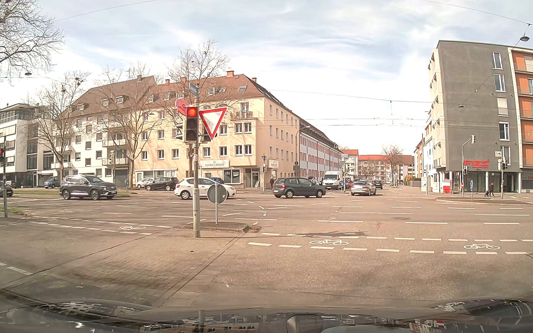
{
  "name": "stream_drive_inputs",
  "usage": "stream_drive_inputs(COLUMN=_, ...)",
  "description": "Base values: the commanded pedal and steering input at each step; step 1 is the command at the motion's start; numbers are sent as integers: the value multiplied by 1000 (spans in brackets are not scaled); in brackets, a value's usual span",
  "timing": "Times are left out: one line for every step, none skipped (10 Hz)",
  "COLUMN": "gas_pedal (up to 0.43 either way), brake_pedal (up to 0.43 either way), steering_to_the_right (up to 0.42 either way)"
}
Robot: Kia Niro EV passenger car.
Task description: Follow the waypoints while adhering to traffic rules and regulations
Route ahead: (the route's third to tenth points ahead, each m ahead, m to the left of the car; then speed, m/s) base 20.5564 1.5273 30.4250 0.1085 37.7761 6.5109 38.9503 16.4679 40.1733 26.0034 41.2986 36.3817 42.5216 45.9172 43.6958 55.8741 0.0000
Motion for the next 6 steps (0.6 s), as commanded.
stream_drive_inputs(gas_pedal=0, brake_pedal=305, steering_to_the_right=6)
stream_drive_inputs(gas_pedal=0, brake_pedal=305, steering_to_the_right=6)
stream_drive_inputs(gas_pedal=0, brake_pedal=299, steering_to_the_right=6)
stream_drive_inputs(gas_pedal=0, brake_pedal=311, steering_to_the_right=6)
stream_drive_inputs(gas_pedal=0, brake_pedal=305, steering_to_the_right=6)
stream_drive_inputs(gas_pedal=0, brake_pedal=305, steering_to_the_right=6)
